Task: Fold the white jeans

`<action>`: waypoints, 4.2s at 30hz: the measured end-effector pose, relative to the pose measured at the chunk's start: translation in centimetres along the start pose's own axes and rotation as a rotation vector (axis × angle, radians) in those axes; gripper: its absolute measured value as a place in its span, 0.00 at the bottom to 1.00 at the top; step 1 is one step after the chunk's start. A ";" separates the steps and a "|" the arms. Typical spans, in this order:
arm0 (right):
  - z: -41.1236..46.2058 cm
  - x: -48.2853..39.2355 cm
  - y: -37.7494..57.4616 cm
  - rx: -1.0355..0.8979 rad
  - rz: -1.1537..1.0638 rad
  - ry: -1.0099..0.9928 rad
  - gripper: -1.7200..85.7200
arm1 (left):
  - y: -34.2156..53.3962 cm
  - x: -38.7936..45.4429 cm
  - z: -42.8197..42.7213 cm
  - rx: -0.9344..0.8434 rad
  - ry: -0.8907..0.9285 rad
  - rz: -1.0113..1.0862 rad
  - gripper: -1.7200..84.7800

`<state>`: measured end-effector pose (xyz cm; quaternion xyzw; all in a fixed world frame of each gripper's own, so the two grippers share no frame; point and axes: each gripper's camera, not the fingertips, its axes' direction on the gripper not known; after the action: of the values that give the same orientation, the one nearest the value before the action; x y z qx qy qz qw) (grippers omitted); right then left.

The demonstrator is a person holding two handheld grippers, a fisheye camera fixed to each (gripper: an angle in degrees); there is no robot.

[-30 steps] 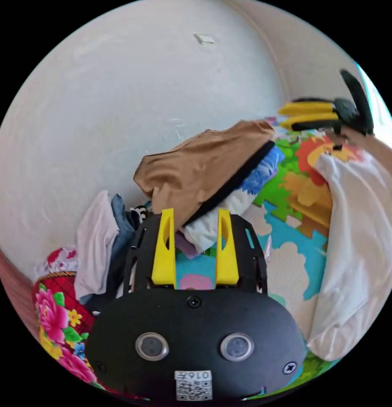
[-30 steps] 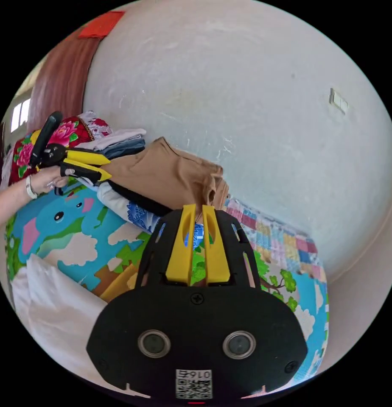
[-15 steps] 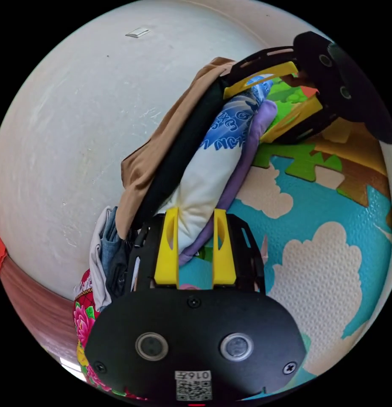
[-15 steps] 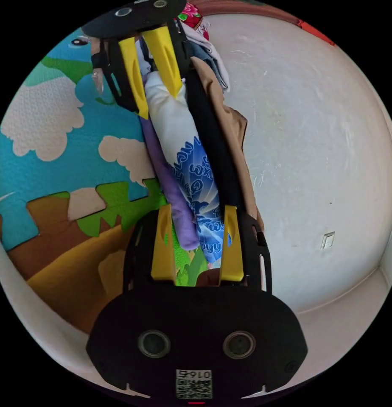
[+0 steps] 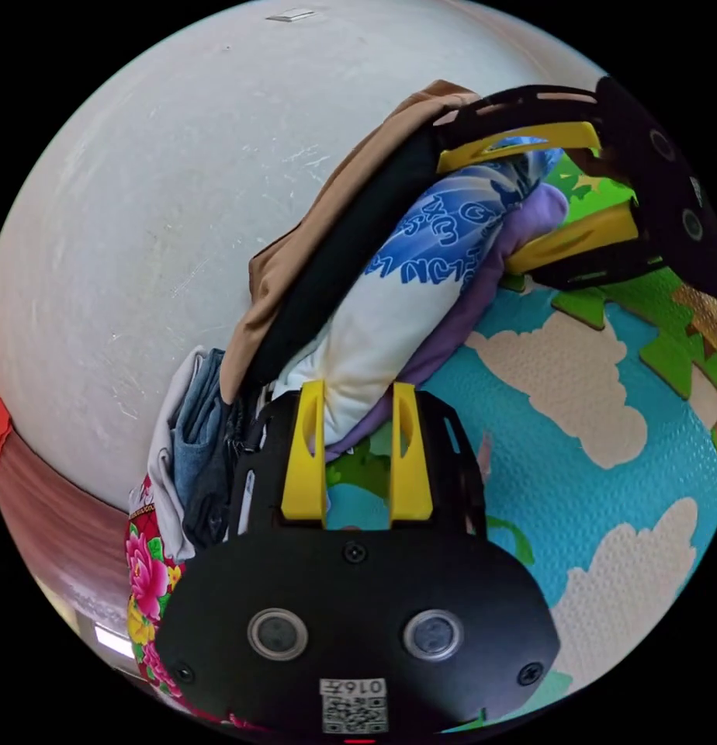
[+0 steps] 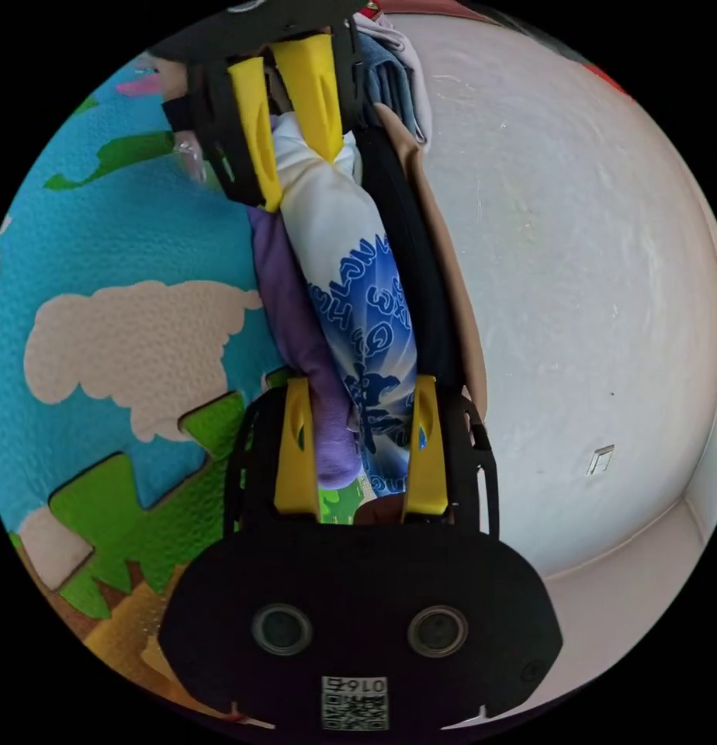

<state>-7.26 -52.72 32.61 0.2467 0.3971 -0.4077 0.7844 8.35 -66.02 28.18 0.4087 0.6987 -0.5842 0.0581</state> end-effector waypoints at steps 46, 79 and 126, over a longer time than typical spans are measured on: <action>-24.8 23.9 70.5 0.233 1.114 -0.532 0.02 | 58.5 11.2 -7.7 0.008 0.787 -0.803 0.22; -14.2 43.0 71.8 0.248 0.962 -0.482 0.05 | 44.3 8.9 -20.5 0.078 0.082 -0.213 0.07; -24.6 19.9 63.1 -0.248 0.857 -0.142 0.11 | 53.0 28.1 -5.1 0.053 0.747 -0.568 0.01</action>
<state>42.12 -9.65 6.33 0.2644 0.2505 -0.0113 0.9313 25.72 -48.38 -26.71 0.3848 0.7409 -0.4077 -0.3698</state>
